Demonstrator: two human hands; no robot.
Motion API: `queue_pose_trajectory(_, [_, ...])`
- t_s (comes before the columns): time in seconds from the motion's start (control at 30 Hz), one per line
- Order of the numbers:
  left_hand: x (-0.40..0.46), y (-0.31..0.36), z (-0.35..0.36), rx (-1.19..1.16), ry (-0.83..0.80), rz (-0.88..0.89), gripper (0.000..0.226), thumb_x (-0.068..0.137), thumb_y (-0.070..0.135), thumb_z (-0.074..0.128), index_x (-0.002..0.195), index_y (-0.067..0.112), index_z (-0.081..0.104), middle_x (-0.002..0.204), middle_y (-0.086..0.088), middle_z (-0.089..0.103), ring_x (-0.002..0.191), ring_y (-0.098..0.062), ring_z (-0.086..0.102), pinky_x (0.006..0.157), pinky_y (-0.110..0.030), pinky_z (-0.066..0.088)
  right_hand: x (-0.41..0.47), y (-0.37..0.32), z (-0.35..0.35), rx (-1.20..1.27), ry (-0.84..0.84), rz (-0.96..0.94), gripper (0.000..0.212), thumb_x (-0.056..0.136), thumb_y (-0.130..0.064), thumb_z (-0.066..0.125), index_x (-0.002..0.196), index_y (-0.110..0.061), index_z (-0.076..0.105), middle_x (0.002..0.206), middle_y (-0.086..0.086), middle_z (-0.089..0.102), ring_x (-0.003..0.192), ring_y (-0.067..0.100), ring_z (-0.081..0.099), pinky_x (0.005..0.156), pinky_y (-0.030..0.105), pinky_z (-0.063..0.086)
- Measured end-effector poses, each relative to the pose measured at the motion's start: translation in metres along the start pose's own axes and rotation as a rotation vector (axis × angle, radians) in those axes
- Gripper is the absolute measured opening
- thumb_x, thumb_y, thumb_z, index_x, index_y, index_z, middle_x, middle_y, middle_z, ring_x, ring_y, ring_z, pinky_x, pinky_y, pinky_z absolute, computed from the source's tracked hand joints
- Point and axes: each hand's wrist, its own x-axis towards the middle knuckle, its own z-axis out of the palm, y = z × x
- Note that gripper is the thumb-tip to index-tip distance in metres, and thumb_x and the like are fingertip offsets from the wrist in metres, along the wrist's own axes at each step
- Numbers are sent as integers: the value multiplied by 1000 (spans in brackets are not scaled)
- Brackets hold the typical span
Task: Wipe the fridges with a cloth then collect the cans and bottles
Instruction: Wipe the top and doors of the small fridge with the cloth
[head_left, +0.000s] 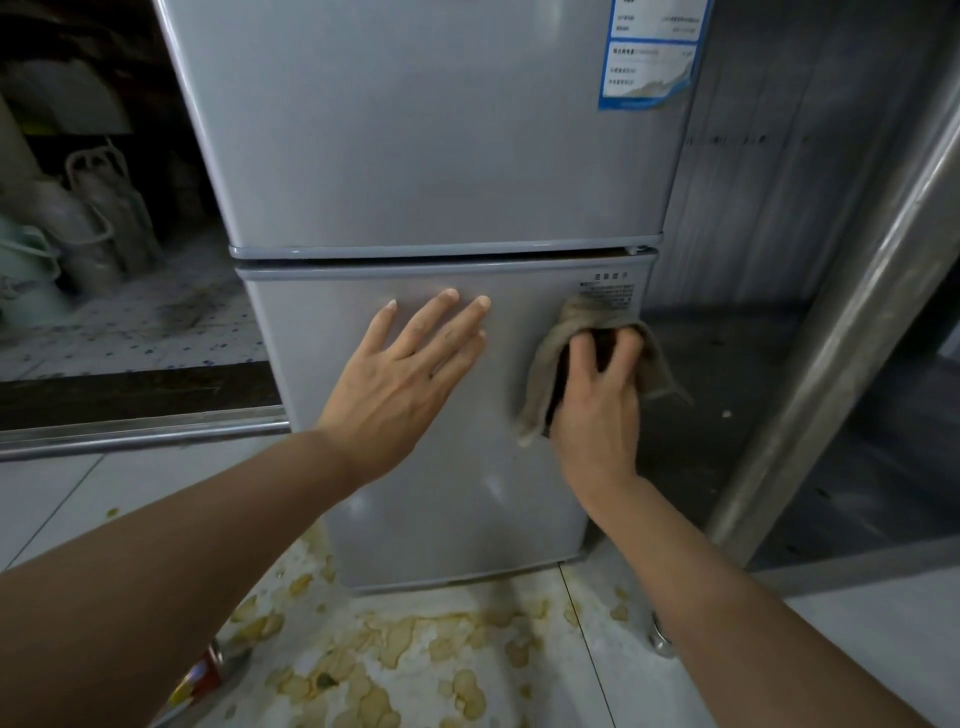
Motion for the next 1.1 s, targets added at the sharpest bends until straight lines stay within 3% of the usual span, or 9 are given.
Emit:
queue_pose_trajectory(0.23, [-1, 0, -3, 20, -19, -9, 75, 67, 7, 45, 141, 8, 38, 155, -11, 20, 140, -35, 24, 106, -57, 32, -54, 18, 21, -84, -222, -377, 31, 68, -12, 66, 98, -20, 65, 114, 16, 41, 76, 33, 61, 52, 31, 52])
queue_pose_trajectory(0.33, [-3, -6, -9, 29, -26, 22, 69, 65, 6, 42, 134, 6, 47, 151, -13, 30, 135, -35, 35, 101, -58, 35, -74, 44, 13, -134, -418, -83, 30, 80, -9, 63, 108, -17, 58, 119, 14, 43, 92, 32, 59, 65, 33, 53])
queue_pose_trajectory(0.43, [-7, -7, -10, 38, -21, 10, 67, 63, 6, 45, 131, 4, 51, 148, -14, 36, 129, -37, 43, 100, -59, 35, -62, 50, -4, 5, -255, 144, 33, 80, 1, 62, 111, -5, 56, 121, 22, 44, 98, 38, 57, 80, 38, 52])
queue_pose_trajectory(0.53, [-11, -4, -8, 35, -27, 1, 69, 62, 6, 48, 130, 3, 51, 147, -14, 38, 125, -37, 47, 99, -60, 35, -22, 23, -18, 178, 2, 92, 37, 73, 5, 63, 108, -5, 53, 119, 22, 44, 99, 40, 57, 78, 40, 53])
queue_pose_trajectory(0.6, [-12, -4, -7, 26, -26, 0, 68, 63, 6, 48, 131, 3, 51, 147, -14, 38, 124, -37, 47, 99, -60, 35, -2, 1, -16, 197, 38, 9, 45, 73, -4, 65, 114, -13, 49, 125, 20, 41, 101, 39, 56, 72, 39, 53])
queue_pose_trajectory(0.73, [-13, -4, -4, 24, -35, -14, 66, 66, 8, 46, 132, 5, 49, 149, -13, 34, 126, -36, 44, 100, -59, 35, -11, -12, 6, 57, -59, -136, 50, 73, -21, 67, 117, -22, 42, 129, 18, 33, 103, 40, 53, 64, 37, 52])
queue_pose_trajectory(0.9, [-21, 4, 0, 70, -91, 21, 63, 69, 13, 49, 132, 7, 51, 150, -10, 35, 127, -34, 44, 101, -56, 35, -69, 25, 26, -96, -331, -247, 37, 69, -7, 71, 101, -14, 53, 116, 19, 41, 83, 40, 58, 51, 35, 52])
queue_pose_trajectory(1.0, [-27, 10, 1, 106, -175, 32, 63, 77, 17, 53, 139, 11, 42, 154, -6, 24, 134, -30, 36, 107, -53, 29, -89, 47, 25, -167, -583, -62, 32, 89, -8, 49, 119, -19, 46, 131, 14, 35, 104, 34, 49, 69, 35, 51])
queue_pose_trajectory(1.1, [-30, 11, -3, 113, -211, 31, 63, 78, 15, 51, 140, 13, 39, 155, -5, 22, 136, -29, 33, 108, -53, 26, -89, 55, 11, -79, -535, 22, 33, 89, -4, 48, 119, -16, 44, 133, 12, 30, 112, 31, 45, 79, 33, 51])
